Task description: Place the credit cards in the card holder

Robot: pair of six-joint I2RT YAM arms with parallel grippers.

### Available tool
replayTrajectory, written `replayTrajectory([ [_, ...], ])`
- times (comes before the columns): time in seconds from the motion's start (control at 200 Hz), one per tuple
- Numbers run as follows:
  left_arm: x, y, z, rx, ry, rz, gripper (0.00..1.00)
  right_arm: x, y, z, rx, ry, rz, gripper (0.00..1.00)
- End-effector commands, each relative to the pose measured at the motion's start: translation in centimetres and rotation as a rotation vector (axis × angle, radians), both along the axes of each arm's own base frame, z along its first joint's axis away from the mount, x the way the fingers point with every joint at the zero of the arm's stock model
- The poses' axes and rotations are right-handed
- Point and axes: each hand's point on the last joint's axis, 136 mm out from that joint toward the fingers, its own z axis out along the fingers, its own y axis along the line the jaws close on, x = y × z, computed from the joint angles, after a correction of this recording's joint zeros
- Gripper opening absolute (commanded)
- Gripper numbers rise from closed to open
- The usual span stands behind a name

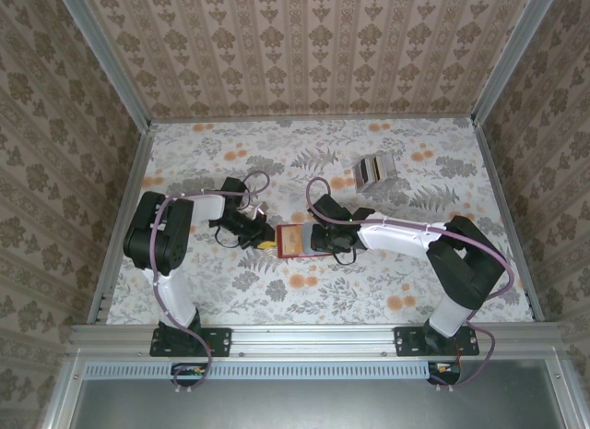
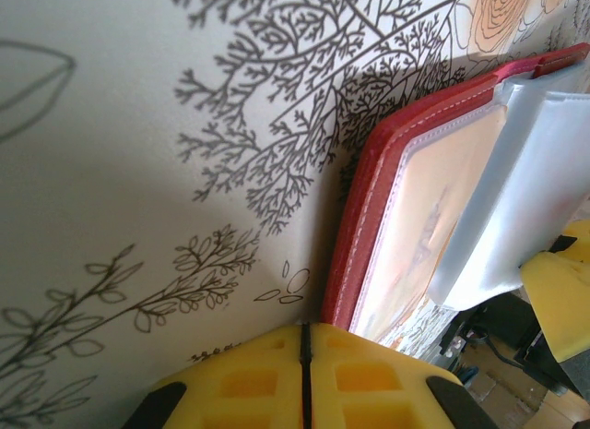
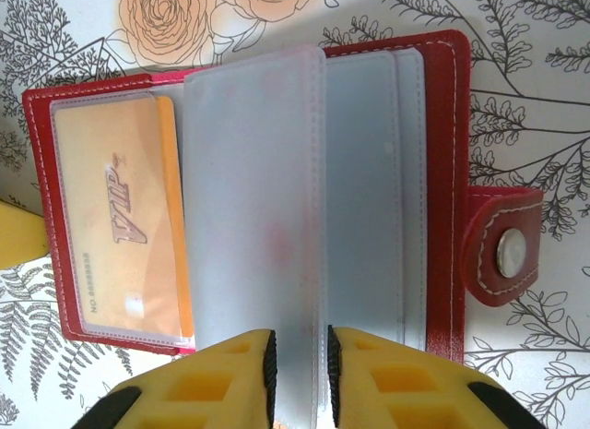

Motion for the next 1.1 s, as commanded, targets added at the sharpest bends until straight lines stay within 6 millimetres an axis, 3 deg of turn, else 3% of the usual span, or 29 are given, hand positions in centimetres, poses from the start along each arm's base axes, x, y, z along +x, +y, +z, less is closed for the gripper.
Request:
replayTrajectory([
  [0.0,-0.5,-0.2,-1.8,0.028,-0.012,-0.036,0.1,-0.4,-0.3,0.1,-0.02,-0.006,0.015,0.22],
  [0.68,-0.5,-0.4,-1.7,0.021,-0.012,-0.042,0.1,0.5,3.5,0.4,0.08,-0.015,0.118,0.27],
  [1.095,-0.4,-0.5,-1.7,0.014,-0.01,-0.044,0.1,0.9,5.2,0.9,0.134,-0.039,0.161,0.43],
])
